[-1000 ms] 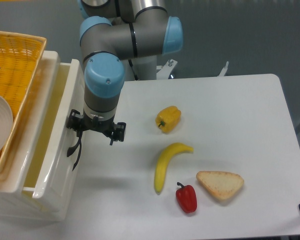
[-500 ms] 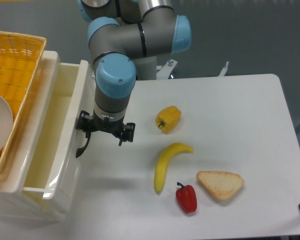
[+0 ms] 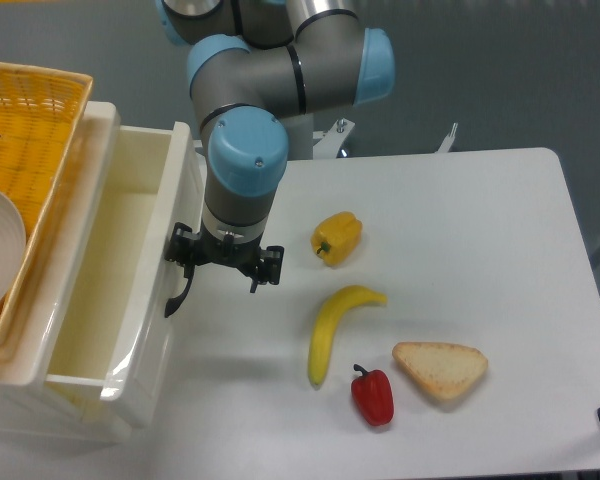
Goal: Slide open the top white drawer
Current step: 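Pull the handle outward, sliding the upper drawer out of the cabinet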
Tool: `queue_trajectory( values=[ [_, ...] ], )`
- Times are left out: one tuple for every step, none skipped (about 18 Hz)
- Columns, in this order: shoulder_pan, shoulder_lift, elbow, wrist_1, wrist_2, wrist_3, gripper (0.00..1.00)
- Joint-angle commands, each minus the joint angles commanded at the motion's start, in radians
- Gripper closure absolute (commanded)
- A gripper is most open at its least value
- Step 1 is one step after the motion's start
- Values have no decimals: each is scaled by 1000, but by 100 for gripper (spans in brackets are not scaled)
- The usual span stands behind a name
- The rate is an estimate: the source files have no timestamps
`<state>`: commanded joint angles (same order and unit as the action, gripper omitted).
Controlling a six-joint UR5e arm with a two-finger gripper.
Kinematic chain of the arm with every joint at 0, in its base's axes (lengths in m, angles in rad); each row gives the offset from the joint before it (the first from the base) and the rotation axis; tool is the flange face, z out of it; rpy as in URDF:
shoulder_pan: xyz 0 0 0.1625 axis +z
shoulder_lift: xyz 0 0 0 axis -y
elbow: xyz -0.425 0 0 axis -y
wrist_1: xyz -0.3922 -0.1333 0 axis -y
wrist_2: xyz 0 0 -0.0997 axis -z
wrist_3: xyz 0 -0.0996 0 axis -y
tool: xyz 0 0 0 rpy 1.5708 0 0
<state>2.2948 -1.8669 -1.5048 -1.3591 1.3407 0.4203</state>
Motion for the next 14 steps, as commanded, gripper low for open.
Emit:
queue_trajectory(
  values=[
    [2,-2,0,2,0,2,0],
    [2,-2,0,2,0,3,0],
    [8,-3,0,2,0,3,0],
    [9,-6,0,2,0,3,0],
    [15,-9,0,2,0,3,0],
    [21,-11,2,2,0,5,0],
    [23,-11,3,2,0,6,0],
    [28,-11,3,2,0,12,0],
    [32,-11,5,2,-2,15,0],
    [38,-11,6,0,-2,20,0],
    [44,-9,8,0,-2,20,0],
    [46,-9,8,0,-2,26,0],
    [49,-9,8,0,-2,31,0],
    [51,-9,8,0,-2,31,0]
  ],
)
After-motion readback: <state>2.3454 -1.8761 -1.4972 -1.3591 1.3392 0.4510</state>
